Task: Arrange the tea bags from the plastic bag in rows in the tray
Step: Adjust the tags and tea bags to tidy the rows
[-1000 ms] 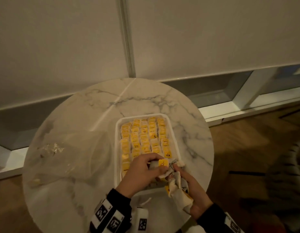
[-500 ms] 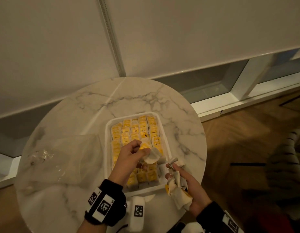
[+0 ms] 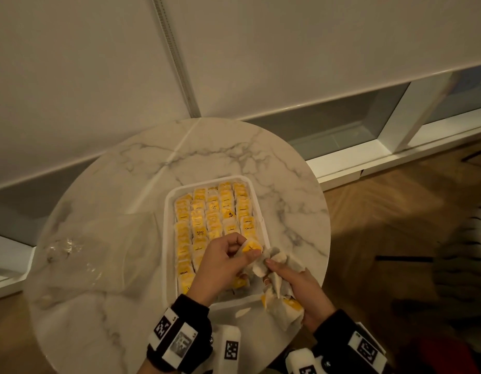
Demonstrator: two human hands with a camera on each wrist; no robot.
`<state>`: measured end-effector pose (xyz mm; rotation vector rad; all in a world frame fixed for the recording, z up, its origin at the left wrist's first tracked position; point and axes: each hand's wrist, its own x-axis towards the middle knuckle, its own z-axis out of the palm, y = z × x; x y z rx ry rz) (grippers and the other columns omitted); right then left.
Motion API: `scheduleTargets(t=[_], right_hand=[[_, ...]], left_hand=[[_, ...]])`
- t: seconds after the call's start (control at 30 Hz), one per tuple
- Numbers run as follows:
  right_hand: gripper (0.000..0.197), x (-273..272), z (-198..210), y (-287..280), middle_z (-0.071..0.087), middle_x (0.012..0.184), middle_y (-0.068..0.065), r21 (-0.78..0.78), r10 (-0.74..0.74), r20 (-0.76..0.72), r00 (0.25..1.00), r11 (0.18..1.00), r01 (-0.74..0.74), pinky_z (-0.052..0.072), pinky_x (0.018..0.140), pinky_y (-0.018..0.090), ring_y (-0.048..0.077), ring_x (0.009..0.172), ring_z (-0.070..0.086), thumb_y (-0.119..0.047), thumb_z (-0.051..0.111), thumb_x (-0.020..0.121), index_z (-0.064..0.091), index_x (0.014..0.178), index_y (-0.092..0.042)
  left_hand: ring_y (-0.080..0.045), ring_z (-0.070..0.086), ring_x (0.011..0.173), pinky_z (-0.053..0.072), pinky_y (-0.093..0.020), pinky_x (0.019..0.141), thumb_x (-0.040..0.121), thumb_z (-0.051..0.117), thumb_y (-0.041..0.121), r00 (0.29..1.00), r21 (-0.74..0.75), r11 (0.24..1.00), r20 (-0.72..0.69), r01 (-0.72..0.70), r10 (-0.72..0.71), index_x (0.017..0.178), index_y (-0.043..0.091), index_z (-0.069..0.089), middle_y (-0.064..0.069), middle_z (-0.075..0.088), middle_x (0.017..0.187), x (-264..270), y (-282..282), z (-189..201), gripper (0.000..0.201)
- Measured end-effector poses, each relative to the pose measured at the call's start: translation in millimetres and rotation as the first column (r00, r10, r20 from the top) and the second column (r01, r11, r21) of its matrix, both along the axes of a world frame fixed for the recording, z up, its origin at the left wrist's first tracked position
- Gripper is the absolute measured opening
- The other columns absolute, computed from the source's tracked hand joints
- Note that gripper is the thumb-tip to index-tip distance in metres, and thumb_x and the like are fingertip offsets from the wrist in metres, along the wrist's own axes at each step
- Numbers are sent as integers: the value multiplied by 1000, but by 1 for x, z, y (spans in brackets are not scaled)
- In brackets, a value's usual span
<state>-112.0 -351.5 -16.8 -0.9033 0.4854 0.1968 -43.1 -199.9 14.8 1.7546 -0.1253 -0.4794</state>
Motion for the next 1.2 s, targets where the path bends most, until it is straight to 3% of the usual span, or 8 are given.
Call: scheduleTargets(t=[0.13, 0.33, 0.4, 0.53, 0.63, 0.8, 0.93, 1.2], right_hand=[[12, 1, -6, -7, 68, 86, 20, 3, -71, -32, 997, 997, 71, 54, 70, 36, 27, 74, 65, -15, 67, 85, 77, 89, -9], [42, -2, -19, -23, 66, 105, 24, 107, -159, -98, 982, 980, 169, 52, 86, 43, 36, 93, 64, -14, 71, 80, 66, 119, 1], [43, -4, -22, -27, 69, 110, 23, 103, -163, -98, 982, 980, 173, 54, 90, 46, 38, 100, 65, -15, 73, 78, 67, 119, -3], [27, -8, -26, -31, 70, 90, 20, 36, -110, -75, 991, 993, 113, 56, 72, 38, 28, 76, 68, -17, 74, 75, 75, 99, -7], [29, -10, -27, -32, 72, 98, 21, 20, -82, -50, 995, 996, 83, 55, 81, 42, 32, 88, 70, -14, 73, 77, 73, 104, -4], [19, -8, -25, -33, 71, 80, 12, -11, 55, -39, 998, 998, -55, 54, 61, 26, 18, 70, 70, -8, 68, 84, 69, 101, 0], [9, -6, -27, -33, 72, 80, 13, -105, 173, -29, 984, 979, -175, 53, 64, 25, 19, 71, 69, -6, 70, 84, 73, 90, -1], [8, -5, -31, -33, 74, 77, 5, -236, 308, 12, 951, 925, -296, 51, 69, 26, 13, 72, 69, -5, 70, 86, 74, 81, -10]], left_hand=[[-22, 57, 73, 49, -40, 67, 88, 72, 13, 996, -33, 996, -46, -84, 82, 60, 23, 58, -6, 50, 64, 7, 5, -2, 33], [-4, 46, 65, 38, -11, 63, 80, 81, 20, 976, 218, 960, 169, -173, 138, 67, 23, 63, 9, 54, 73, 32, 8, -19, 22], [-3, 46, 62, 38, -13, 61, 78, 82, 23, 977, 326, 939, 209, -108, 40, 71, 23, 69, 9, 59, 76, 35, 4, -25, 15], [-9, 62, 55, 49, -23, 58, 80, 80, 25, 986, 463, 883, 91, 81, -138, 73, 26, 69, 5, 69, 68, 36, -5, -32, 13], [-14, 69, 53, 51, -21, 56, 84, 75, 18, 962, 533, 808, -43, 250, -269, 82, 19, 69, 1, 73, 68, 39, -9, -34, 6], [-15, 70, 61, 57, -30, 60, 85, 70, 14, 890, 587, 676, -206, 445, -407, 89, 26, 73, 6, 75, 79, 52, -15, -30, 13], [-10, 63, 82, 45, -25, 64, 84, 66, 26, 870, 819, 474, -60, 323, -490, 95, 33, 75, 14, 67, 86, 60, -28, -29, 15], [-12, 62, 97, 36, -25, 65, 82, 67, 23, 838, 878, 438, 85, 193, -539, 104, 32, 70, 14, 66, 101, 65, -40, -31, 24]])
